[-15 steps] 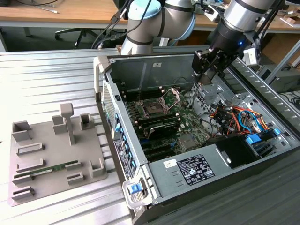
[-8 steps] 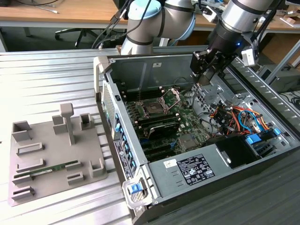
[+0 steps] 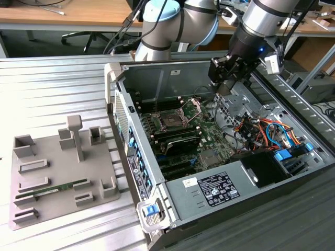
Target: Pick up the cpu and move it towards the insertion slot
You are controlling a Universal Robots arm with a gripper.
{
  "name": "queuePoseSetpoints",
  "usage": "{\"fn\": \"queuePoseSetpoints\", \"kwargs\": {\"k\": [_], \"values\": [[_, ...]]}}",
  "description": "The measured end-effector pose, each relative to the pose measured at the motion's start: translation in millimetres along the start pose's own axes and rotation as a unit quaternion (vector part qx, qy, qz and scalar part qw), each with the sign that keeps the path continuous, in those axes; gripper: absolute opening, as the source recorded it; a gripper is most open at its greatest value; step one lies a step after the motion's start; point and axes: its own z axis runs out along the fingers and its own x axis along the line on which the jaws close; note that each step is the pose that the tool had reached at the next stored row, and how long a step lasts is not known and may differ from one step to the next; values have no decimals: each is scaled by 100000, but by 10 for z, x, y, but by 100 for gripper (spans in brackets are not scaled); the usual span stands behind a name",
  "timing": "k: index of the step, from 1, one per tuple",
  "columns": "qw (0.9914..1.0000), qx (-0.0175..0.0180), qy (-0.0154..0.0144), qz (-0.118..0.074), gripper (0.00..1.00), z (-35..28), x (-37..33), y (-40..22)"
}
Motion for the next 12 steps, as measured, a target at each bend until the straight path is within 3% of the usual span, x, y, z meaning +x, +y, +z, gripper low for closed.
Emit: {"fn": "queuePoseSetpoints", "kwargs": {"k": [12], "values": [[100000,-1,2,0,55,46,92,57]]}}
